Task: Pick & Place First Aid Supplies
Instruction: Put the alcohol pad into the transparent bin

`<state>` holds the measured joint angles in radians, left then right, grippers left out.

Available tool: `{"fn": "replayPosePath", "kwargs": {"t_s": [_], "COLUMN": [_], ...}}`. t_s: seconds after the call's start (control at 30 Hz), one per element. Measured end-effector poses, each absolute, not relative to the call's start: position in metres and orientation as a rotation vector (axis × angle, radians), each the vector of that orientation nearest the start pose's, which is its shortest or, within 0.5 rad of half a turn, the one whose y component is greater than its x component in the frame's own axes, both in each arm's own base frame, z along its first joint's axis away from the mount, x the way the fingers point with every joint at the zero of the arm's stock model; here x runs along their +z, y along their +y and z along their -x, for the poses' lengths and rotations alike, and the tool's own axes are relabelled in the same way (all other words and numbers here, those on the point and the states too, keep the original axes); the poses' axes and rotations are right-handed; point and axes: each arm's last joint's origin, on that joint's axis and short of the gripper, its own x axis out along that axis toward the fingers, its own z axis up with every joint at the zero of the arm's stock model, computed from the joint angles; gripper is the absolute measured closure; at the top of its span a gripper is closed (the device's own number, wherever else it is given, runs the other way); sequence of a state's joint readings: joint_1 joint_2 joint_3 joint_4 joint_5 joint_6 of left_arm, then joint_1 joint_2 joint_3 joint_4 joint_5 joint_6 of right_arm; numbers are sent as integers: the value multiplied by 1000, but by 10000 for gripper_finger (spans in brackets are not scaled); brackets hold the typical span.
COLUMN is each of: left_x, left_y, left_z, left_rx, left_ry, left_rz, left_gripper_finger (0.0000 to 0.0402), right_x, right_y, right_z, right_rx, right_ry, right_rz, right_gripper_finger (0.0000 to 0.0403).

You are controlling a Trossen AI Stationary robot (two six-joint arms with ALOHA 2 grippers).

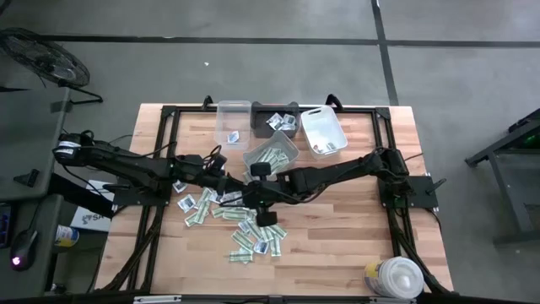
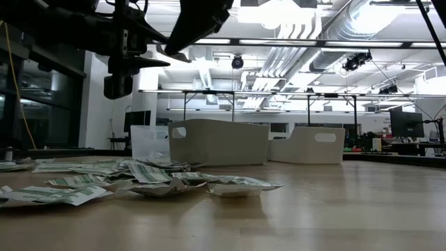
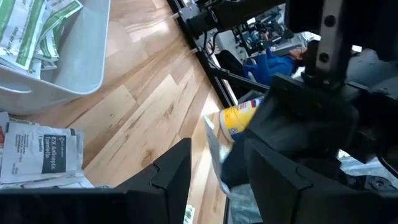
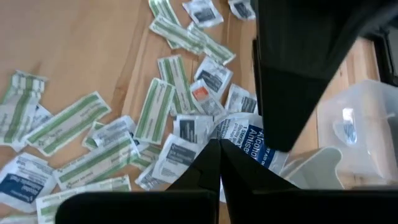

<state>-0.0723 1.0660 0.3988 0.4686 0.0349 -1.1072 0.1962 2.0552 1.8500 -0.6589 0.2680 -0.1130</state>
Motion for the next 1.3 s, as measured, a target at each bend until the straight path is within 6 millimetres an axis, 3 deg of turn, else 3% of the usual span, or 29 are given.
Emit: {"fn": "replayPosePath", "kwargs": {"t_s": [0.27,0.37,0.57,0.8,0.9,1.1,1.3], "left_x": [210,209,209,205,205,205,206], "left_y": [-17,-17,-17,-18,-18,-17,-6], "left_z": [-216,-216,-215,-214,-214,-214,-214], "left_rx": [18,19,8,-6,3,16,32], "left_ry": [244,261,267,314,313,303,273], "left_rz": [1095,1085,1035,989,983,938,817], "left_gripper_finger": [259,289,391,399,400,400,401], "right_x": [275,274,274,274,278,293,307], "right_y": [81,81,81,82,83,82,84], "right_z": [-452,-451,-451,-451,-450,-441,-421], "right_rx": [-28,-25,-25,-42,-35,-31,-121], "right_ry": [822,831,840,823,816,814,867], "right_rz": [314,315,314,261,168,-9,-51], "right_gripper_finger": [403,403,403,394,364,267,200]}}
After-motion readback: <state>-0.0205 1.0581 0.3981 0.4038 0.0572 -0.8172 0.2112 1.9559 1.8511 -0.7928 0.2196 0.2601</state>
